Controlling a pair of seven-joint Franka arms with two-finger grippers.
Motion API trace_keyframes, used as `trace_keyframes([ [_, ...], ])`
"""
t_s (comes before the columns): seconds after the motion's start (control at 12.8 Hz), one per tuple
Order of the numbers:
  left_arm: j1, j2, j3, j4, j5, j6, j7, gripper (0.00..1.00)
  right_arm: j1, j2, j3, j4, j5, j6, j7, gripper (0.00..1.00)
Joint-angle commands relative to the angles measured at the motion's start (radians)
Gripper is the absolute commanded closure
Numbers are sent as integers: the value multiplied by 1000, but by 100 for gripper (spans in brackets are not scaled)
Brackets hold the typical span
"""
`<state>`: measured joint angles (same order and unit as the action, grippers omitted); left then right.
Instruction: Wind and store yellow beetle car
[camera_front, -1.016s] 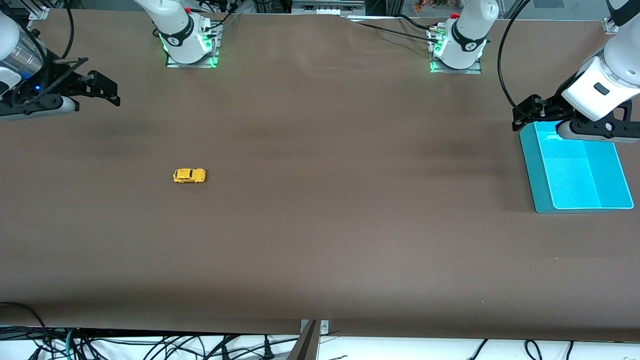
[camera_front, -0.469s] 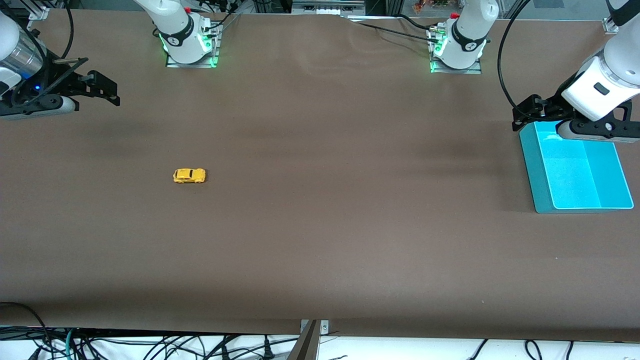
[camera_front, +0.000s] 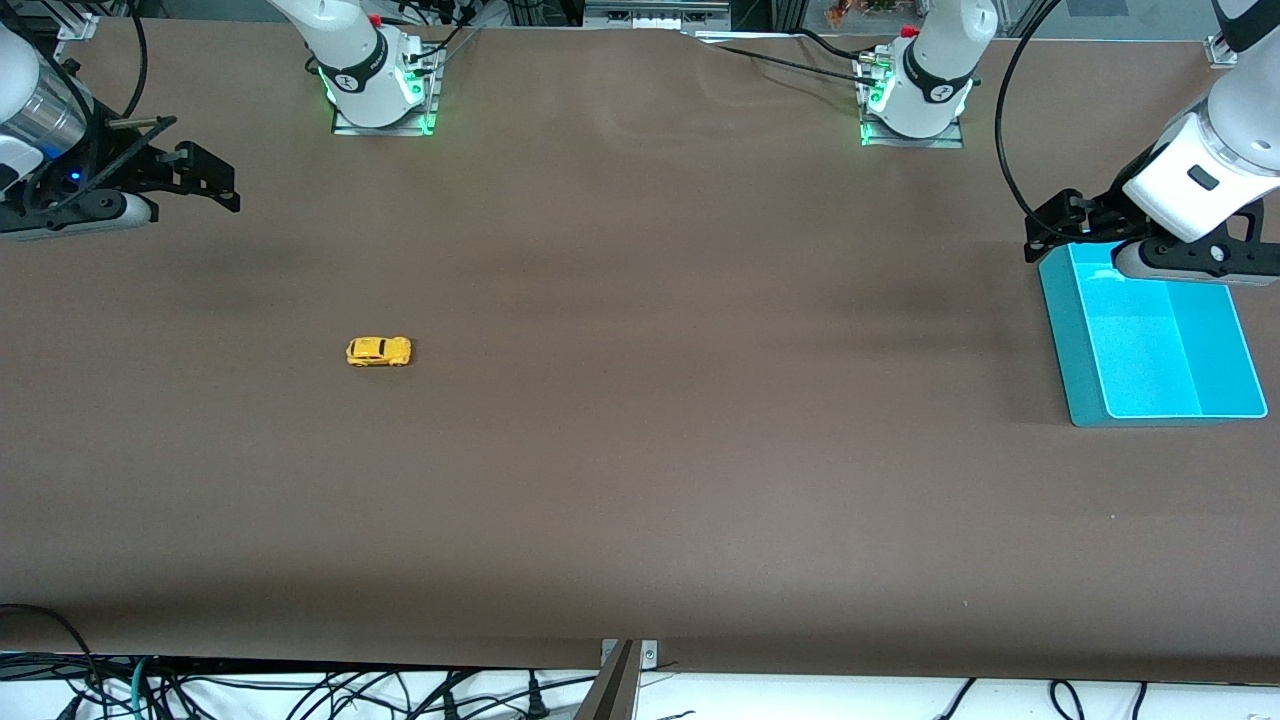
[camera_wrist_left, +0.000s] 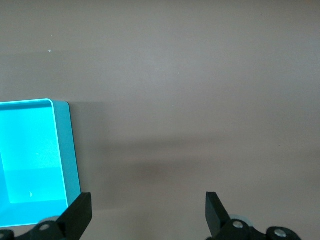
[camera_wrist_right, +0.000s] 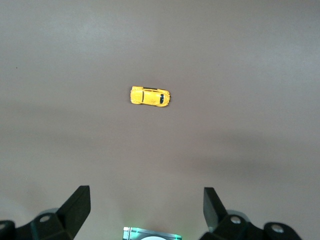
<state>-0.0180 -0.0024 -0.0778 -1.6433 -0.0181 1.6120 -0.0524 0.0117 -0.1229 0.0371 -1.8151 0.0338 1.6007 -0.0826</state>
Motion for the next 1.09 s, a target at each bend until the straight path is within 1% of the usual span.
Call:
trace_keyframes([
  [0.0, 1, -5, -7, 11, 27, -15, -4, 0, 1, 11, -2, 28, -11, -25, 12, 0],
  [0.31, 1, -5, -7, 11, 26, -15, -4, 0, 1, 12, 1, 10, -15, -25, 17, 0],
  [0.47, 1, -5, -5, 11, 27, -15, -4, 0, 1, 17, 6, -28, -15, -2, 17, 0],
  [0.62, 1, -5, -7, 11, 26, -15, -4, 0, 1, 19, 6, -111, -15, 92, 6, 0],
  [0.86, 1, -5, -7, 11, 26, -15, -4, 0, 2, 19, 7, -232, -15, 194, 4, 0],
  [1.02, 1, -5, -7, 11, 26, -15, -6, 0, 2, 19, 23, -335, -17, 313, 3, 0],
])
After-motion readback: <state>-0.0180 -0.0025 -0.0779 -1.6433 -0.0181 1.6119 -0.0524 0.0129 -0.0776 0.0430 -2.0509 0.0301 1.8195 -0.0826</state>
